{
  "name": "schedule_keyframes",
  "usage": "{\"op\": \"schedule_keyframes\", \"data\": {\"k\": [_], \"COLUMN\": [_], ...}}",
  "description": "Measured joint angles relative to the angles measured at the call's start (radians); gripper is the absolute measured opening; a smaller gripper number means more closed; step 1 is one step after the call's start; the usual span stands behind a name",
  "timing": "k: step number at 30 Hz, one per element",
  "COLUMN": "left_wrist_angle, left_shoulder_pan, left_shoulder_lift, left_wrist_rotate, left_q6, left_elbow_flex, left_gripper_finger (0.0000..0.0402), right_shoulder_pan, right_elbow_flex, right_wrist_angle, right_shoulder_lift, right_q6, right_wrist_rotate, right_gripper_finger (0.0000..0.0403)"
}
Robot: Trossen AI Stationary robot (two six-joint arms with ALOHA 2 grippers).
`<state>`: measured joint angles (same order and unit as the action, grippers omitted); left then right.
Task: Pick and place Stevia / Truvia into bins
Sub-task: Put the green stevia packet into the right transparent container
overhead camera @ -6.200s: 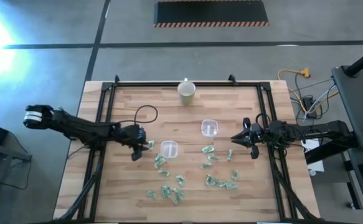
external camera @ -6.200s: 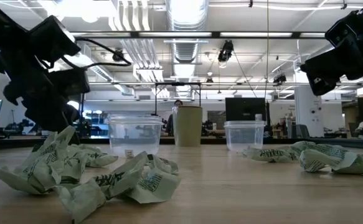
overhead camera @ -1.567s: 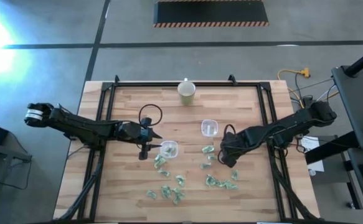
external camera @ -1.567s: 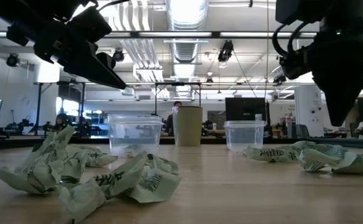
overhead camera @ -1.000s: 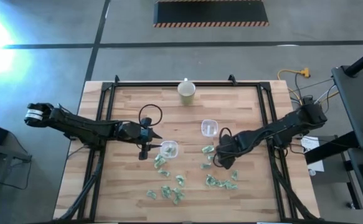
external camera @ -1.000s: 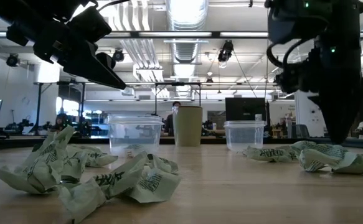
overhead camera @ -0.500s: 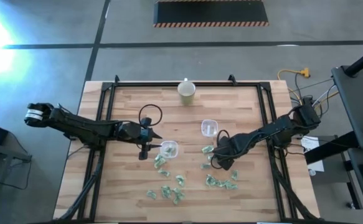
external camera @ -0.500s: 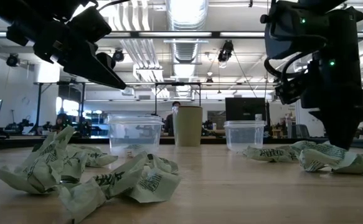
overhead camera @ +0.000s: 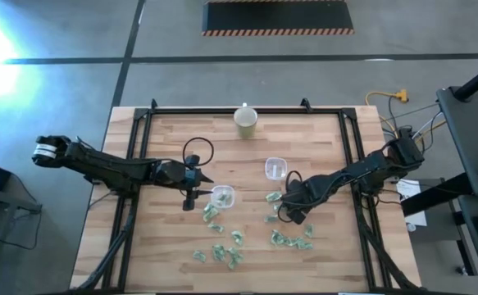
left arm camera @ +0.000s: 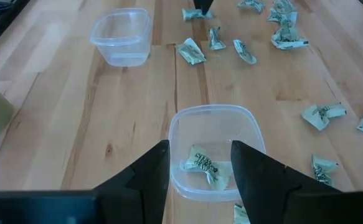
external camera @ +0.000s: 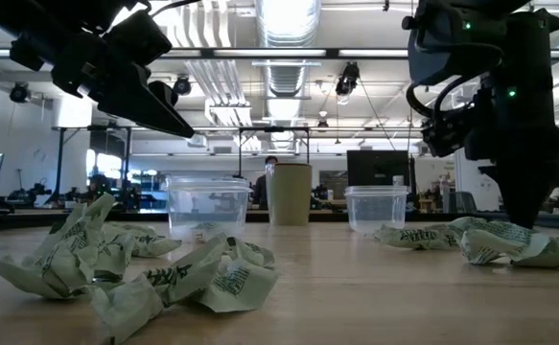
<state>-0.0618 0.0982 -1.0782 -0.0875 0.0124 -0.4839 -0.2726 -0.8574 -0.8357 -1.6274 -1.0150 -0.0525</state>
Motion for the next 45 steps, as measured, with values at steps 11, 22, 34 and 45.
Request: {"op": "schedule_keyframes", "data": {"k": [11,22,34,45], "left_wrist_angle": [0.000,0.000,-0.006,-0.006], "left_shoulder_pan": [0.000,0.000,0.001,0.001], "left_shoulder_lift": [0.000,0.000,0.000,0.000], "left_wrist_rotate": [0.000,0.000,0.000,0.000], "left_q6": [0.000,0.000,0.002,0.001], "left_elbow_flex": [0.000,0.000,0.000,0.000], "left_gripper_finger": [0.0155,0.0155,0.0155,0.0155], "right_shoulder_pan": [0.000,0.000,0.052,0.146], "right_elbow_flex": [0.000,-0.057,-0.117,-0.104], "right_wrist_angle": [0.006,-0.029,0.147,0.152], "right_shoulder_lift": [0.005,0.177,0.250,0.171], "right_q6": [0.020,0.063,0.360,0.392], "right_wrist_rotate": [-0.009,-0.134,-0.472,-0.472], "right_gripper_finger": [0.0009,0.0009,0.0009,0.0009]}}
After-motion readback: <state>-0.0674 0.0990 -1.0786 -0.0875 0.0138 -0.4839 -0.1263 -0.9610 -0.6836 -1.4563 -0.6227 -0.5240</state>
